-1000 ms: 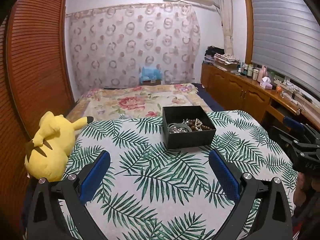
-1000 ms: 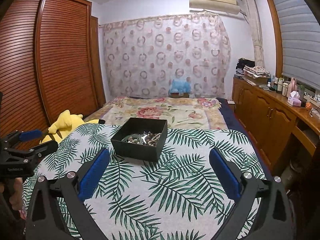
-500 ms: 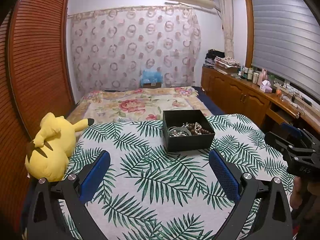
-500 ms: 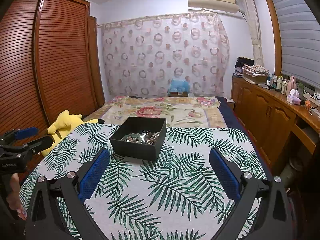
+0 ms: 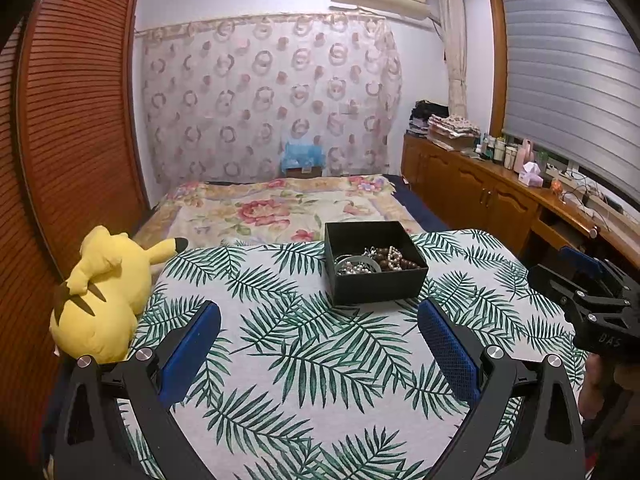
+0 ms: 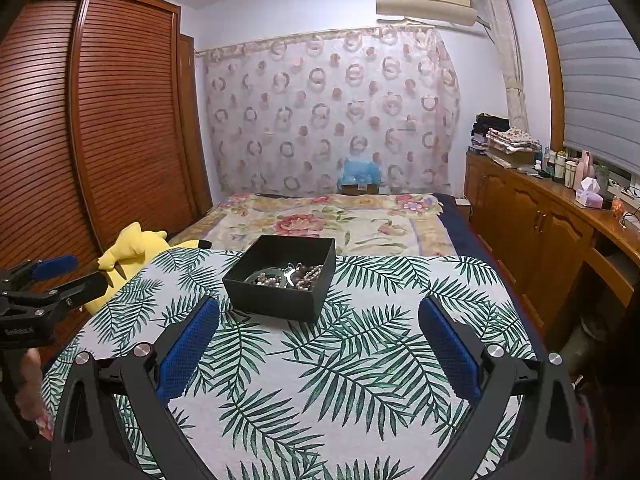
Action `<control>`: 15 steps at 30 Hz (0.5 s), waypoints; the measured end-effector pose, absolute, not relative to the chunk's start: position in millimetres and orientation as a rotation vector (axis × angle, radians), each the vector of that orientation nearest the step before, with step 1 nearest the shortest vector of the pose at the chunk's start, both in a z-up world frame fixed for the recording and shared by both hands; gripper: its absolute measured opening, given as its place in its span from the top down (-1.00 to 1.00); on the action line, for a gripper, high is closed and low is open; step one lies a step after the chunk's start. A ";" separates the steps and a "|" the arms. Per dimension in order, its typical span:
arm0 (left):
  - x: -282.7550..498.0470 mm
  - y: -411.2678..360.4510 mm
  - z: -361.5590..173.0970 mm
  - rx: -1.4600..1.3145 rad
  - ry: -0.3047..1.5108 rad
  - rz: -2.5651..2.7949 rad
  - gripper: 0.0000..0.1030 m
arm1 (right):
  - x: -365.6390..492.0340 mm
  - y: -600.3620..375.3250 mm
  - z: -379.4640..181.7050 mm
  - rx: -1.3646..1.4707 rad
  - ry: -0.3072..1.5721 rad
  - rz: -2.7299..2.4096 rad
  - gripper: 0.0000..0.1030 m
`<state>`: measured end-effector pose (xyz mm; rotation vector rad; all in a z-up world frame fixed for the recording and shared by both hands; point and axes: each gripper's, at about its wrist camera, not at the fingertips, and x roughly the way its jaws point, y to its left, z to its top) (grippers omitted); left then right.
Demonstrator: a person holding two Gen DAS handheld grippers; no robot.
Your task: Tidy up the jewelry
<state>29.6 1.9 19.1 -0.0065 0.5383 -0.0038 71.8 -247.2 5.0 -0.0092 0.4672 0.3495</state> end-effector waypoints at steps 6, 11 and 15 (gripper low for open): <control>29.5 1.6 18.9 -0.005 0.538 -0.003 -0.85 | 71.9 -247.5 4.9 -0.009 0.467 0.349 -0.95; 29.2 1.0 19.0 -0.006 0.538 -0.003 -0.85 | 71.2 -247.2 4.3 -0.008 0.467 0.350 -0.95; 29.0 1.1 18.7 -0.006 0.537 -0.004 -0.85 | 71.6 -247.6 4.4 -0.008 0.467 0.349 -0.95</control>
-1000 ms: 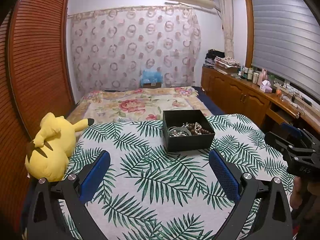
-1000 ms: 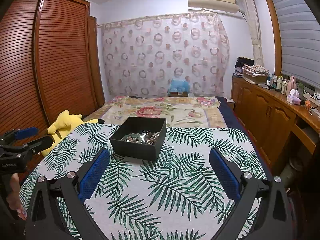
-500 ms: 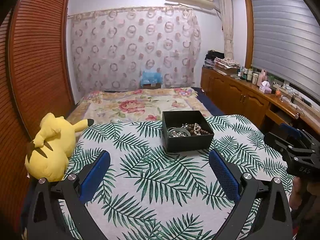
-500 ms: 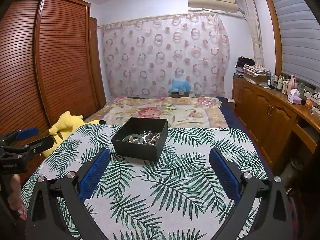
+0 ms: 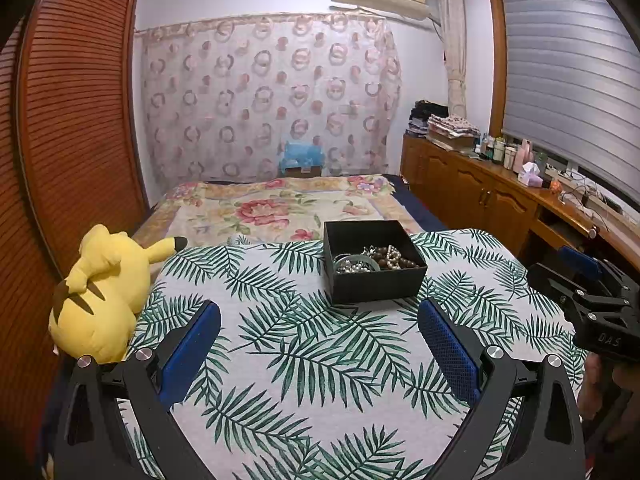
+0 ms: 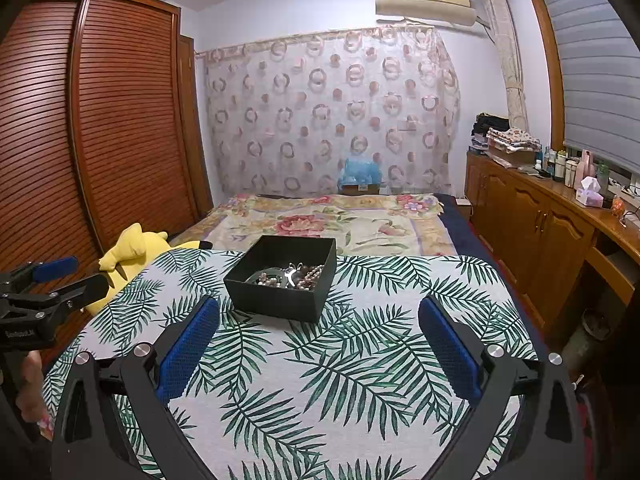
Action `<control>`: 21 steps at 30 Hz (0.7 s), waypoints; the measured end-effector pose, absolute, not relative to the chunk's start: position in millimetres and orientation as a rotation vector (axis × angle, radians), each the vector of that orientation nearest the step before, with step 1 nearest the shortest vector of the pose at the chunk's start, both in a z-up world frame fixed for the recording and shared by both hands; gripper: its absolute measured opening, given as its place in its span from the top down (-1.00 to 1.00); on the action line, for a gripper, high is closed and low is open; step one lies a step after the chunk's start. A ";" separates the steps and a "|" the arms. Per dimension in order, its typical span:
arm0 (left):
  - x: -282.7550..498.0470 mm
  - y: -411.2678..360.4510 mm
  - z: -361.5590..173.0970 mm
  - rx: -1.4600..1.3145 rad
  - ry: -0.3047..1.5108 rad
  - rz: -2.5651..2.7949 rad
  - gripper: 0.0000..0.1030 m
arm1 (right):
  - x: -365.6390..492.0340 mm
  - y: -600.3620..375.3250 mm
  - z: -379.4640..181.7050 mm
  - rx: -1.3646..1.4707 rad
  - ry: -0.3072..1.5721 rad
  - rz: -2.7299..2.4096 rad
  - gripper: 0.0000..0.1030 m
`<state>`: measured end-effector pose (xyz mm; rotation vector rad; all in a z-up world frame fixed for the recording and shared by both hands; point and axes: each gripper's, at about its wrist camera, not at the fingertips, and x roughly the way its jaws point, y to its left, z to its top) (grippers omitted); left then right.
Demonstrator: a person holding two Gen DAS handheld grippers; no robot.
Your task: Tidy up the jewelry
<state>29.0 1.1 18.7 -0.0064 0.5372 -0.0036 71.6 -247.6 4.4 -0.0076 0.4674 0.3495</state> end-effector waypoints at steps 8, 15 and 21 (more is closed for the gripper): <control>29.0 1.5 18.3 -0.007 0.537 -0.003 -0.85 | 71.5 -248.2 4.2 -0.007 0.467 0.350 -0.95; 28.6 0.8 18.4 -0.006 0.539 -0.003 -0.85 | 71.7 -248.5 3.9 -0.006 0.467 0.350 -0.95; 26.9 -2.0 18.9 -0.009 0.536 -0.007 -0.85 | 71.7 -249.0 3.7 -0.005 0.466 0.350 -0.95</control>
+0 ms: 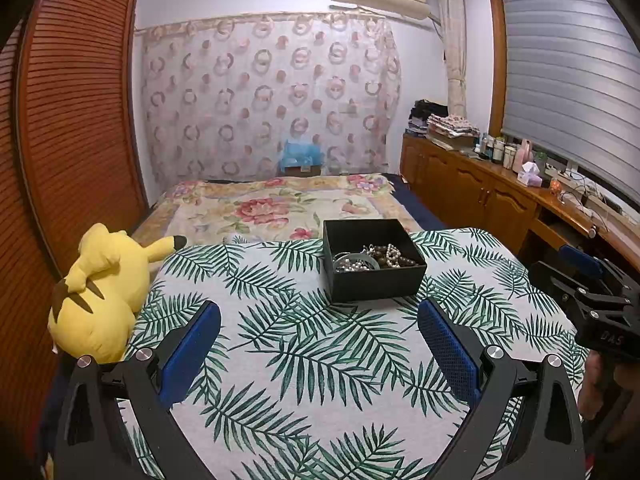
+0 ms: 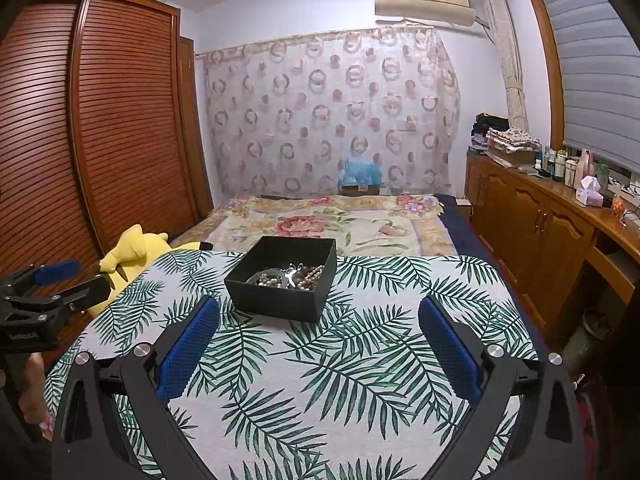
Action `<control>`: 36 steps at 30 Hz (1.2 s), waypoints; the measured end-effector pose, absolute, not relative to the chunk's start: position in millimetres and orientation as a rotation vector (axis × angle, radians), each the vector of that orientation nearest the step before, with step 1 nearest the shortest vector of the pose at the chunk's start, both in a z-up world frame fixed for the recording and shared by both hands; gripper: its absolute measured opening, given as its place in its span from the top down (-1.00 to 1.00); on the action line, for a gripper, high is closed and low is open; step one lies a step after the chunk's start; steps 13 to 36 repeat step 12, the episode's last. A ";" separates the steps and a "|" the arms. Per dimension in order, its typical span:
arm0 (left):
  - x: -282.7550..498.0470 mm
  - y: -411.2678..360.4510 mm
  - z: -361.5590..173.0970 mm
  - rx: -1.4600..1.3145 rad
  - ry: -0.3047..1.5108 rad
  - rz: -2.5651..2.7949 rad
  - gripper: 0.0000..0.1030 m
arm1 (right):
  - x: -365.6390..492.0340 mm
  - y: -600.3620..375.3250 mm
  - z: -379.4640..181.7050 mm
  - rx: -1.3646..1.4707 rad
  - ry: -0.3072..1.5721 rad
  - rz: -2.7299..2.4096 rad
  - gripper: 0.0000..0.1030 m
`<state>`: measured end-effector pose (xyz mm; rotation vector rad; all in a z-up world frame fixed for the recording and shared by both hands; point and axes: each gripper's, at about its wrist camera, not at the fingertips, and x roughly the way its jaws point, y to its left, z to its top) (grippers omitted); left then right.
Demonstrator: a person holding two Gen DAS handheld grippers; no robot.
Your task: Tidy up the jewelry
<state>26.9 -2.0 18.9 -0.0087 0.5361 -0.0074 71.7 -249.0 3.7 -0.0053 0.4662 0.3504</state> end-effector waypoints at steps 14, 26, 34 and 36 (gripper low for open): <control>25.5 -4.2 17.8 -0.010 0.540 -0.006 -0.85 | 70.2 -246.5 4.0 -0.003 0.465 0.348 -0.95; 25.5 -4.2 17.8 -0.010 0.540 -0.006 -0.85 | 70.2 -246.5 4.0 -0.003 0.465 0.348 -0.95; 25.5 -4.2 17.8 -0.010 0.540 -0.006 -0.85 | 70.2 -246.5 4.0 -0.003 0.465 0.348 -0.95; 25.5 -4.2 17.8 -0.010 0.540 -0.006 -0.85 | 70.2 -246.5 4.0 -0.003 0.465 0.348 -0.95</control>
